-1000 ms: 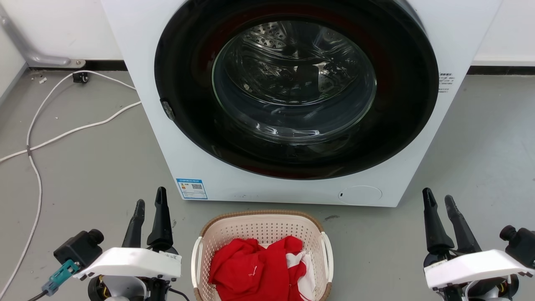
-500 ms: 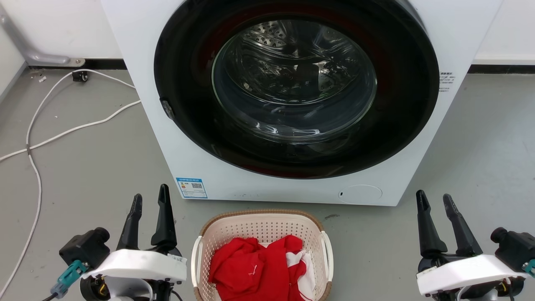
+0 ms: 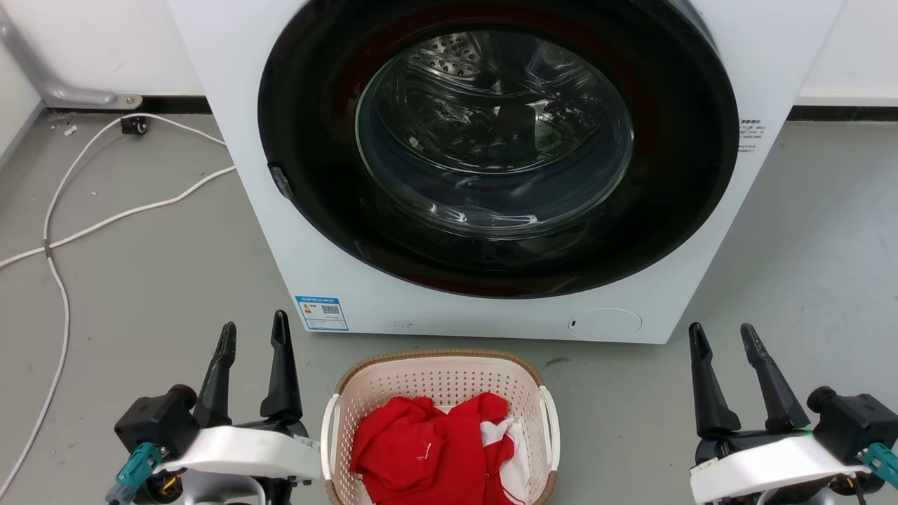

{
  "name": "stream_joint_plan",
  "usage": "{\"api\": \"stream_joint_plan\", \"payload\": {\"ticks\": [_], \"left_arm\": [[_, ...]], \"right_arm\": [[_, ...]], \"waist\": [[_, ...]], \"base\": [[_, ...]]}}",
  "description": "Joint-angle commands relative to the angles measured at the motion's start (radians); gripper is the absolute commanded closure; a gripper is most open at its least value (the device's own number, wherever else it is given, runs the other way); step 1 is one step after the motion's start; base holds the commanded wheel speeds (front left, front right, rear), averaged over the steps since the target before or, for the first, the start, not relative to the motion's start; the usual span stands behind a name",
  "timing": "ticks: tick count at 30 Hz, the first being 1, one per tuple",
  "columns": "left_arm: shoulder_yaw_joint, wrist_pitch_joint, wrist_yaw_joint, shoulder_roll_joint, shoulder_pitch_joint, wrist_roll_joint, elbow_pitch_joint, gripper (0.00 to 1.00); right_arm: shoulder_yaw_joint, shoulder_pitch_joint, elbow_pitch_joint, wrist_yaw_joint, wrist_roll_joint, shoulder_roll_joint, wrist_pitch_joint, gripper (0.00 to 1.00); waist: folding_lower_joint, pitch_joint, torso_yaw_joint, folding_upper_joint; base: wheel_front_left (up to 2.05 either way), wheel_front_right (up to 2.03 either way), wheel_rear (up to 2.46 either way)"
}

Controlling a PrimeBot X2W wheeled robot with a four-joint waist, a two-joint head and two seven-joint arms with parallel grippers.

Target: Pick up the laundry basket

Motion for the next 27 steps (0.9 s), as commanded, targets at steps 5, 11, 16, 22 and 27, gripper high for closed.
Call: {"api": "stream_joint_plan", "payload": {"ticks": [5, 11, 16, 22, 27], "left_arm": [[-0.006, -0.019, 0.005, 0.003, 0.006, 0.064, -0.014, 0.00], [-0.007, -0.031, 0.004, 0.003, 0.017, 0.128, -0.010, 0.00], [-0.005, -0.042, 0.011, 0.003, 0.021, 0.178, -0.005, 0.00], [-0.006, -0.055, 0.038, 0.003, 0.028, 0.268, 0.005, 0.00], [-0.011, -0.064, 0.046, 0.003, 0.029, 0.317, 0.003, 0.00]], "right_arm": [[0.004, 0.009, -0.017, 0.000, -0.062, -0.005, -0.017, 0.00], [0.009, 0.016, -0.020, 0.000, -0.116, -0.006, -0.031, 0.00], [0.012, 0.023, -0.022, 0.000, -0.161, -0.006, -0.042, 0.00], [0.013, 0.032, -0.027, 0.000, -0.216, -0.006, -0.055, 0.00], [0.015, 0.038, -0.033, 0.000, -0.250, -0.006, -0.065, 0.00]], "waist": [[0.0000, 0.002, 0.002, 0.0000], [0.0000, 0.001, 0.002, 0.0000], [0.0000, 0.001, 0.002, 0.0000], [0.0000, 0.001, 0.003, 0.0000], [0.0000, 0.001, 0.006, 0.0000]], "base": [[0.00, 0.00, 0.00], [0.00, 0.00, 0.00], [0.00, 0.00, 0.00], [0.00, 0.00, 0.00], [0.00, 0.00, 0.00]]}}
